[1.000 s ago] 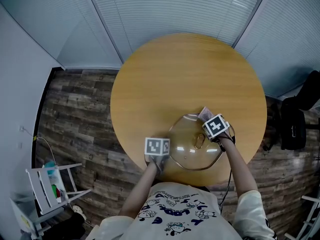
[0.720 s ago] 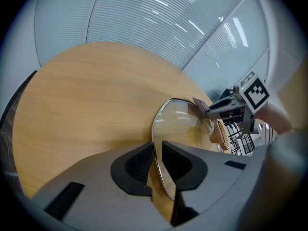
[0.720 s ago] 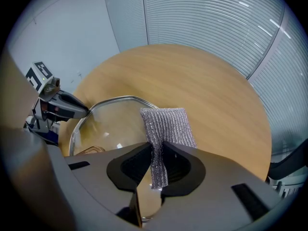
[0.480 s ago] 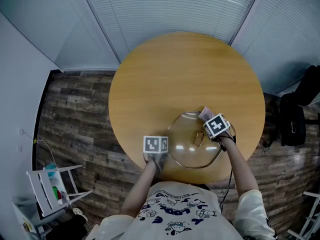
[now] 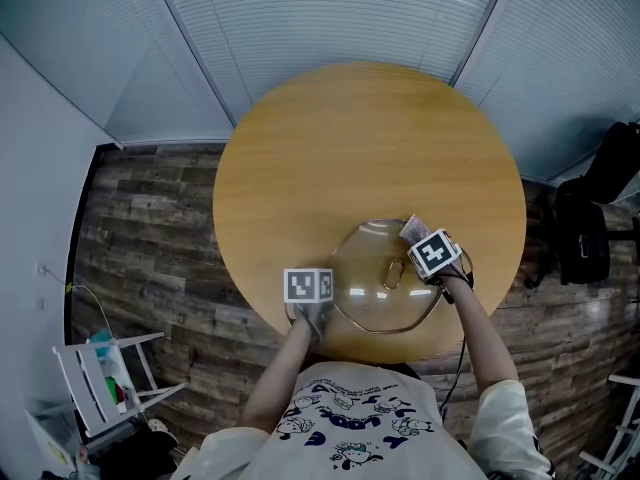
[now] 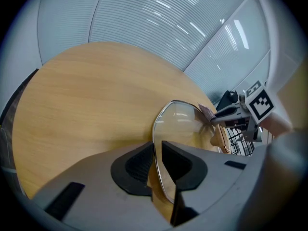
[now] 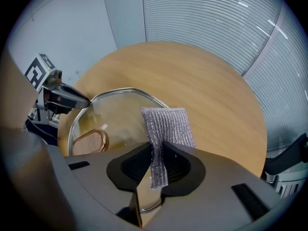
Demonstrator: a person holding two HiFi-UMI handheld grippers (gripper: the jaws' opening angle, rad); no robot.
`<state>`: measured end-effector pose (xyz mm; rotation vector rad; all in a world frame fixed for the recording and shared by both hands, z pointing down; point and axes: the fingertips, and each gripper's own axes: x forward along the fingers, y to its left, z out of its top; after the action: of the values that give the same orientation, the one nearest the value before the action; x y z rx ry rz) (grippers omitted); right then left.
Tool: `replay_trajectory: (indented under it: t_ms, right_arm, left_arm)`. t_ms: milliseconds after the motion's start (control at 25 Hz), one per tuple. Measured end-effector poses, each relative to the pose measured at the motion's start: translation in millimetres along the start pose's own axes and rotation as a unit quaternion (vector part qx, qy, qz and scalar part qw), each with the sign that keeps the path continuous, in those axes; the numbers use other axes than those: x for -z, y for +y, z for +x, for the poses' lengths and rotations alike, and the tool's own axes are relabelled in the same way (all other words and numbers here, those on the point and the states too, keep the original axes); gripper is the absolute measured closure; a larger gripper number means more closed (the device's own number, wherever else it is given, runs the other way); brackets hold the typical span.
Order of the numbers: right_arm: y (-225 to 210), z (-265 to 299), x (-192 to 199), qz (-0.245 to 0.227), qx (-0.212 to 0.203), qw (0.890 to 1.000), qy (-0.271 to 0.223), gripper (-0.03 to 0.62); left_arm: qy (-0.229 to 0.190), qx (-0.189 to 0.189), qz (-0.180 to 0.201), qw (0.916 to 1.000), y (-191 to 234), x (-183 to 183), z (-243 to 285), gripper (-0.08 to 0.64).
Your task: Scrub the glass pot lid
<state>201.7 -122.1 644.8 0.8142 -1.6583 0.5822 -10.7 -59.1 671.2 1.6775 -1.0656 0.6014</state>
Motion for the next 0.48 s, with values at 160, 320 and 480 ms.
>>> replay_trajectory:
  t_ms: [160, 320, 480]
  right_arm:
    - [4.4, -3.6, 13.0, 0.016, -0.007, 1.0, 0.009, 0.518]
    - [1.4, -10.6, 20.7, 0.016, 0.005, 1.0, 0.003, 0.518]
    - [6.4, -13.3, 35.5, 0.027, 0.002, 1.0, 0.006, 0.518]
  left_arm:
    - [-0.002, 0.0, -0.001, 1.0, 0.3, 0.1, 0.3, 0.495]
    - [-0.006, 0.002, -0.006, 1.0, -0.4, -0.9, 0.7, 0.497]
    - [-0.009, -0.001, -0.004, 1.0, 0.1, -1.2, 0.0, 0.497]
